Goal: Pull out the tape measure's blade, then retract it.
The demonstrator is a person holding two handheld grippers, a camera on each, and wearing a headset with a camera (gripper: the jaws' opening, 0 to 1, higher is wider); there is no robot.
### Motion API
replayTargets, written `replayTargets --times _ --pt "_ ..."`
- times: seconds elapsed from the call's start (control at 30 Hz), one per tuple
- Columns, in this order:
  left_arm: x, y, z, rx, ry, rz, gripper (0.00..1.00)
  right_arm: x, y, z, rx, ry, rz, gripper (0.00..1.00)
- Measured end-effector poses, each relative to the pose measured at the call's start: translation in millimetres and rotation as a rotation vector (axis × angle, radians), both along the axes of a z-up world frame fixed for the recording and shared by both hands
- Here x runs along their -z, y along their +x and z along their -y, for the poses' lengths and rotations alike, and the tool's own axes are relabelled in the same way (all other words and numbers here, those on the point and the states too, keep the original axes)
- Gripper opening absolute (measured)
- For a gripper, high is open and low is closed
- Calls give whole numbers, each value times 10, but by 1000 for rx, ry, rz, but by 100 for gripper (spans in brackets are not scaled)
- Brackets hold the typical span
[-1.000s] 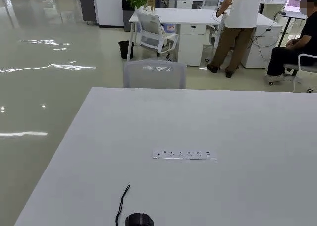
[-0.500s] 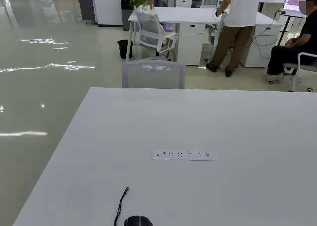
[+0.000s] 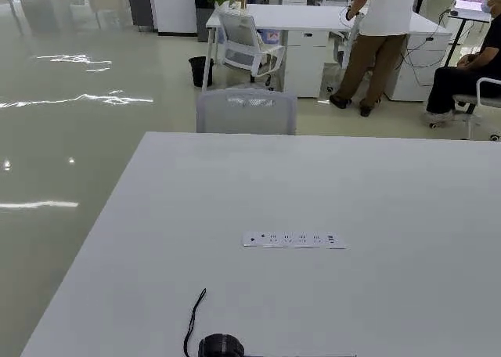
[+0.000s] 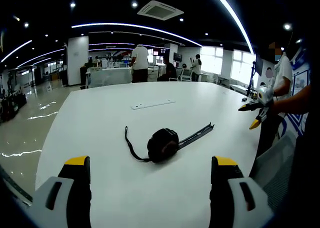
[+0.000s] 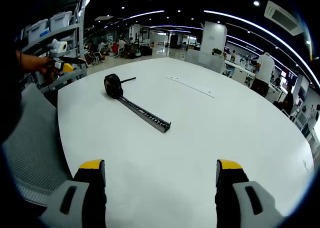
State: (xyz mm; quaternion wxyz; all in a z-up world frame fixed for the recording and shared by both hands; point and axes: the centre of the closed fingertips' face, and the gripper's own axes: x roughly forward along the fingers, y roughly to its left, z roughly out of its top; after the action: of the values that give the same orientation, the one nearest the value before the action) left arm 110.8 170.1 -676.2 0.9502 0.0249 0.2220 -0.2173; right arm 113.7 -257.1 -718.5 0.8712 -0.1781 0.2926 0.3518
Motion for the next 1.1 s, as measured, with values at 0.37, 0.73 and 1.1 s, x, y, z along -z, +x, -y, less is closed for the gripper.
replayTargets --times 0.37,0.73,1.1 --pt "25 40 156 -39 20 -2 99 -44 185 -117 -93 -65 -1 89" --pt "51 164 188 -90 78 35 99 -89 380 -392 -250 -114 -19 82" --pt "53 211 237 -89 103 43 99 -48 582 -510 -415 -217 -63 69"
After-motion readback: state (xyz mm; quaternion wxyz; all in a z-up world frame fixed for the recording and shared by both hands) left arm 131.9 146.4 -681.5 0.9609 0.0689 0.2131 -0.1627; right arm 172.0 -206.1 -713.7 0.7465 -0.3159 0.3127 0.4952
